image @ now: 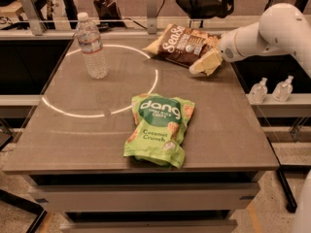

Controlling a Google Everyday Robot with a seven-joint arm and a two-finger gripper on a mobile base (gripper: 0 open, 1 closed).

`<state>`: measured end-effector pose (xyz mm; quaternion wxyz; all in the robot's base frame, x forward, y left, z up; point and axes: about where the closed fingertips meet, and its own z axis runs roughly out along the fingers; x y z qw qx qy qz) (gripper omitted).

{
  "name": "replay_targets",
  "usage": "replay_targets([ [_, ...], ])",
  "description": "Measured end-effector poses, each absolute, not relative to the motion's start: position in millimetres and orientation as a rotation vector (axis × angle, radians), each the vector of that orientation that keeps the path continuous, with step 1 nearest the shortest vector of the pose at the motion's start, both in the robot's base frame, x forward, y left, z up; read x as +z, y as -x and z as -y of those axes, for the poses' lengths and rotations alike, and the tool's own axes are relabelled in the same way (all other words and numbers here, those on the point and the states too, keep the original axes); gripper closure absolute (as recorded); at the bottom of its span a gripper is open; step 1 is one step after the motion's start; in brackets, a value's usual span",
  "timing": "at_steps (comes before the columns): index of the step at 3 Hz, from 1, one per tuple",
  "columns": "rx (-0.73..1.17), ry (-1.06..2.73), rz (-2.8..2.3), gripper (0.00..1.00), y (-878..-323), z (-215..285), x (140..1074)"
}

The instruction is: Pick brown chip bag

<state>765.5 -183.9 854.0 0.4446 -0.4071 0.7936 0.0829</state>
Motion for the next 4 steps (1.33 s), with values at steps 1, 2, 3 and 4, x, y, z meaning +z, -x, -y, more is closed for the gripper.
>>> replay_targets([
  [1, 0.205, 1.033, -1.957, 0.19, -775.2, 181.0, 845.8],
  [2, 0.216, 1.063, -1.942, 0.41, -778.5, 178.8, 843.8],
  [3, 0.207, 1.08, -1.937, 0.64, -779.8, 178.9, 843.1],
  [4, 0.238, 1.05, -1.934, 0.87, -779.2, 180.0, 847.8],
])
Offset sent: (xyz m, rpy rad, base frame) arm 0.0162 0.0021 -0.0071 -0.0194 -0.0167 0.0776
